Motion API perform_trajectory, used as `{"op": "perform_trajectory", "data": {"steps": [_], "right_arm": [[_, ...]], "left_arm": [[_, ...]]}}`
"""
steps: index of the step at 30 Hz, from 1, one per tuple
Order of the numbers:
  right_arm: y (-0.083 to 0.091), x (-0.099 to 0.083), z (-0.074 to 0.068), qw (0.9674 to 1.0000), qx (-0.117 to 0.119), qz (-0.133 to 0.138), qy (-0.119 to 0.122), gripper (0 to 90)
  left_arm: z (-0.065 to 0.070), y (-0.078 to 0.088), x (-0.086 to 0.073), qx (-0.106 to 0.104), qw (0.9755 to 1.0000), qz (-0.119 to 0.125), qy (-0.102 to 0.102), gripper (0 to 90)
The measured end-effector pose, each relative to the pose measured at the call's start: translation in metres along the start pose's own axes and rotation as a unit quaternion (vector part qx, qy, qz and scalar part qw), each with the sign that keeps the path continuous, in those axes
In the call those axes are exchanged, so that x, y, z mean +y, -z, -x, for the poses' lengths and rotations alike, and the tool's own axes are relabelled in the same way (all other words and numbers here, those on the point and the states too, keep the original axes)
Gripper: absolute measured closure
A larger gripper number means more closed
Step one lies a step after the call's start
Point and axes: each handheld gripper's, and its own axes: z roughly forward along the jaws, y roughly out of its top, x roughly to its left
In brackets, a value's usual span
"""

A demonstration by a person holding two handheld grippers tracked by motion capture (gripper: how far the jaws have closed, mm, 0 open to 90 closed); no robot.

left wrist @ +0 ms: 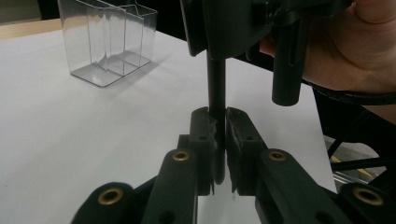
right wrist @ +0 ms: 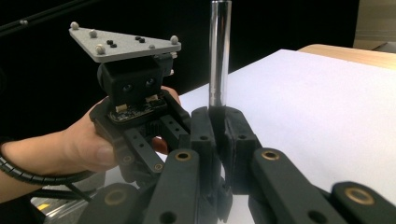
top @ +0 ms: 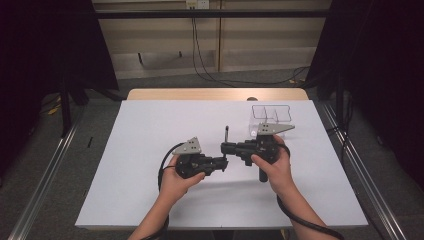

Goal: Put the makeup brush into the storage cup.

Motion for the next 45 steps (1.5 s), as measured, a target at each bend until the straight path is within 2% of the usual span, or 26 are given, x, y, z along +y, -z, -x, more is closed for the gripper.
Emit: {"op": "perform_trajectory", "data": {"steps": [6,9,12,16,23,32,39,42,45], "right_arm": [[0.002,0.002,-0.002,1.0,0.002,0.002,0.008,84.4],[0.002,0.003,-0.002,0.9999,0.002,0.001,0.012,84.4],[0.003,0.004,-0.002,0.9999,0.001,0.001,0.014,84.4],[0.005,0.004,-0.002,0.9999,0.0,0.003,0.016,84.4],[0.006,0.006,-0.002,0.9998,-0.001,0.005,0.02,84.4],[0.007,0.006,-0.003,0.9996,0.001,0.006,0.027,84.3],[0.008,0.006,-0.002,0.9996,0.001,0.006,0.029,84.3],[0.007,0.005,-0.002,0.9996,-0.001,0.003,0.029,84.4],[0.008,0.004,-0.002,0.9995,-0.002,0.003,0.03,84.4]], "left_arm": [[0.0,0.003,0.001,0.002,0.9999,0.012,0.002,72.4],[-0.001,0.003,0.0,0.001,0.9998,0.019,0.004,64.3],[-0.002,0.005,0.0,0.003,0.9998,0.021,0.002,60.7],[-0.002,0.007,0.001,0.012,0.9997,0.018,-0.006,46.8],[-0.003,0.008,0.0,0.016,0.9996,0.02,-0.007,31.5],[-0.003,0.013,0.0,0.028,0.999,0.031,-0.018,19.3],[-0.006,0.018,-0.002,0.038,0.9986,0.036,-0.009,8.8],[-0.007,0.02,-0.002,0.044,0.9983,0.036,-0.013,3.6],[-0.007,0.022,-0.003,0.043,0.9984,0.035,-0.012,2.2]]}}
